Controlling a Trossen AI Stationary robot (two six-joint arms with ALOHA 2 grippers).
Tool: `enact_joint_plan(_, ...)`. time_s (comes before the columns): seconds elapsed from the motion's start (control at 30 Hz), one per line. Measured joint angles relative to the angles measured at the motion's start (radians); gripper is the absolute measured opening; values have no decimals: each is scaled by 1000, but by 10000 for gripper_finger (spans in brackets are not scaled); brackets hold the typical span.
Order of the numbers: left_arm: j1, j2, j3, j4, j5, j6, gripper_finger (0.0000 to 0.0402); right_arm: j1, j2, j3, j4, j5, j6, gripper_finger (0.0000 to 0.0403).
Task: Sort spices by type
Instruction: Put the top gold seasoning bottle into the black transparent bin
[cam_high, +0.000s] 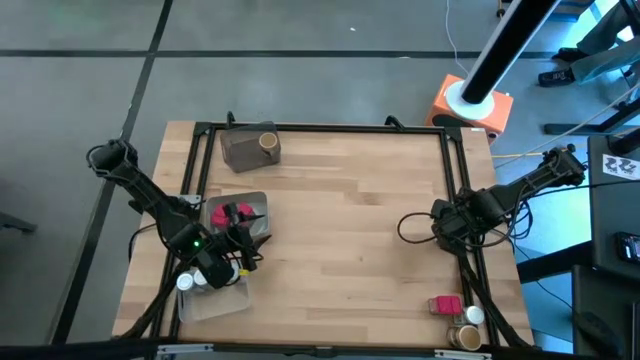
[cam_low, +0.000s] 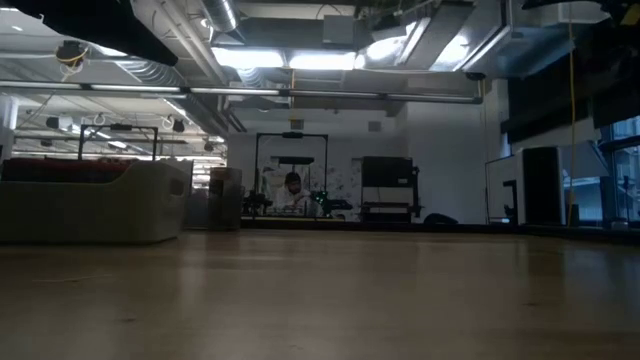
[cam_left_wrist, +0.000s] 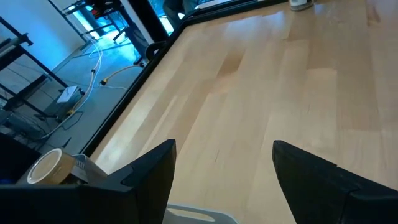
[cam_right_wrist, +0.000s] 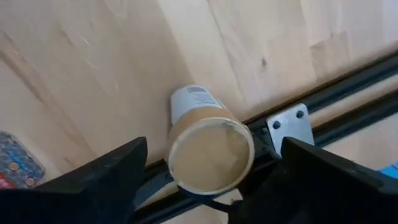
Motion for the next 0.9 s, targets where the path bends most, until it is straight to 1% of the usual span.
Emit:
enact_joint_plan(0.2, 0, 0, 0, 0, 0, 0, 253, 0, 0, 0, 87, 1, 22, 361)
enact_joint_plan(0.33, 0, 0, 0, 0, 0, 0, 253, 0, 0, 0, 167, 41, 24, 360)
enact_joint_plan(0.4, 0, 0, 0, 4, 0, 0, 253, 0, 3, 0, 148, 71, 8, 360)
enact_joint_plan(0.47, 0, 0, 0, 8, 0, -4, 253, 0, 13, 0, 98, 73, -13, 360)
enact_joint_plan(0.6, 0, 0, 0, 8, 5, -12, 253, 0, 32, -5, -9, 33, -18, 360)
enact_joint_plan(0.9, 0, 0, 0, 8, 6, -10, 253, 0, 38, -80, 26, -78, -47, 360)
